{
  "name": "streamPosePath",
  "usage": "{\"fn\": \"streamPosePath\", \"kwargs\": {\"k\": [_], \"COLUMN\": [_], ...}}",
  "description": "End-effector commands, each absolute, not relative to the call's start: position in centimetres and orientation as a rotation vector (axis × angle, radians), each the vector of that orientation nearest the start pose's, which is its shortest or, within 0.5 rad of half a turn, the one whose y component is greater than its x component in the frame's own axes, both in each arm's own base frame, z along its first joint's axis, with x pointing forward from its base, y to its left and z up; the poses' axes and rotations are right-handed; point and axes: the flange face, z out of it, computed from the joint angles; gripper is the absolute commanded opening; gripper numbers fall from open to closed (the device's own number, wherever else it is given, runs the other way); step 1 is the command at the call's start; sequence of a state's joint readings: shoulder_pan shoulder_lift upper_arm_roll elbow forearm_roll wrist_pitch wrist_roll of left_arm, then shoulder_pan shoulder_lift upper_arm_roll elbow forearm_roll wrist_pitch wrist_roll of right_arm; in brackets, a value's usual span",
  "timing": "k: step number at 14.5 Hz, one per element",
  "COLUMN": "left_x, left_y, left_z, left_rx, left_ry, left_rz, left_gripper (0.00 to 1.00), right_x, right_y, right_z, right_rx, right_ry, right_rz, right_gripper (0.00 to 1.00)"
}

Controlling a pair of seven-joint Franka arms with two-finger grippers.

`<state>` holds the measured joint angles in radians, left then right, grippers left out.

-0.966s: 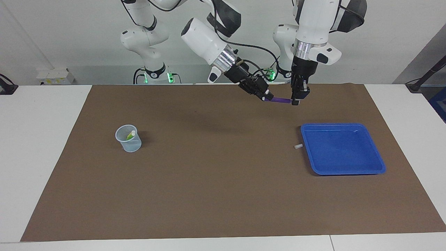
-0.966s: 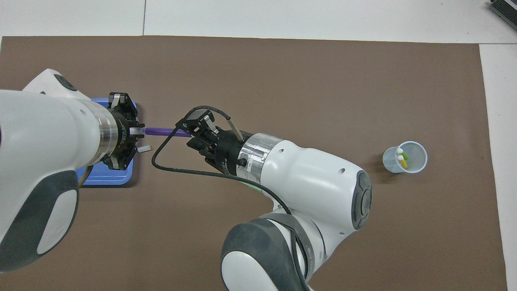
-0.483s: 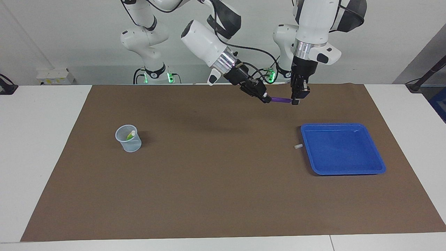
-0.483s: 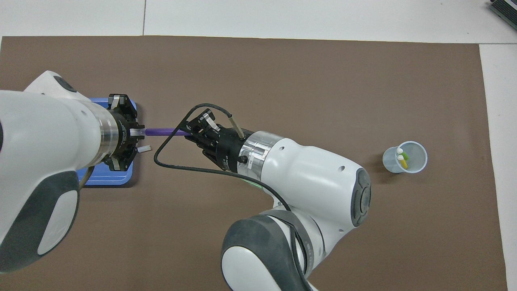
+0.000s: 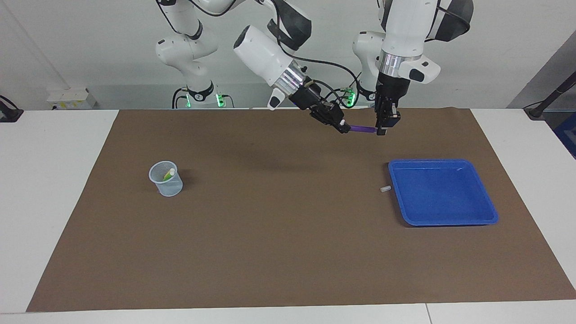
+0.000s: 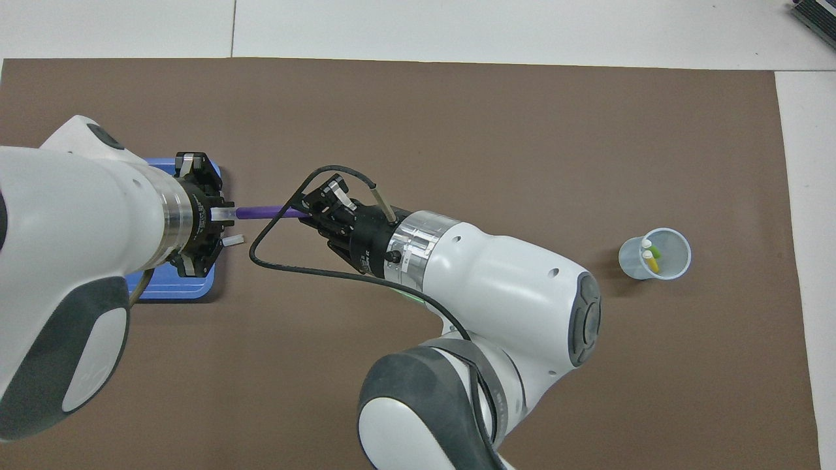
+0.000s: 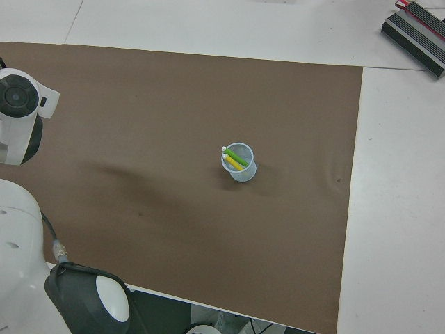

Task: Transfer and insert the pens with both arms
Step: 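Close the right gripper on the purple pen and open the left gripper, then carry the purple pen to the clear cup with the right gripper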

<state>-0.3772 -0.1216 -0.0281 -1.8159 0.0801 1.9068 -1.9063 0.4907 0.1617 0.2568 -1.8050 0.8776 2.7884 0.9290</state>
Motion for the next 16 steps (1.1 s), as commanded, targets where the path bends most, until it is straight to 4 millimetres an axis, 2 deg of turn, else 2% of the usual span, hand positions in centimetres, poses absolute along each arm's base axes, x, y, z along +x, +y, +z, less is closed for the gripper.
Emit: {"fn": "streamPosePath", "kwargs": {"k": [1, 2, 3, 6, 10, 13, 16], "left_x": [49.1, 49.1, 49.0, 48.9, 48.9, 49.0, 49.1], "left_y": [-21.1, -21.1, -21.1, -21.2, -21.1, -21.1, -20.9], "left_z": [61.0, 61.0, 61.1, 61.2, 61.2, 61.2, 61.3], "left_rx": [-2.448, -2.450, -2.451, -2.454, -2.451, -2.452, -2.482], "left_ry": [-2.193, -2.194, -2.195, -2.195, -2.196, -2.197, -2.163], "left_rz": [-0.304, -0.306, -0.307, -0.310, -0.309, -0.310, -0.318], "left_gripper": [0.60, 0.82, 0.99, 1.00, 1.00, 1.00, 1.00], "right_x": [51.1, 51.0, 51.1, 51.2, 52.0, 52.1, 52.4], "right_y": [40.9, 40.9, 40.9, 40.4, 37.6, 35.9, 32.8], "right_z": [53.4, 53.4, 53.4, 52.8, 51.5, 50.6, 49.7], "right_rx": [-1.921, -1.921, -1.923, -2.001, -2.188, -2.412, -2.618], "right_ry": [0.959, 0.959, 0.958, 0.876, 0.667, 0.473, 0.162], "right_rz": [-0.008, -0.008, -0.007, -0.003, 0.027, -0.003, -0.013], "right_gripper": [0.00, 0.00, 0.00, 0.00, 0.00, 0.00, 0.00]}}
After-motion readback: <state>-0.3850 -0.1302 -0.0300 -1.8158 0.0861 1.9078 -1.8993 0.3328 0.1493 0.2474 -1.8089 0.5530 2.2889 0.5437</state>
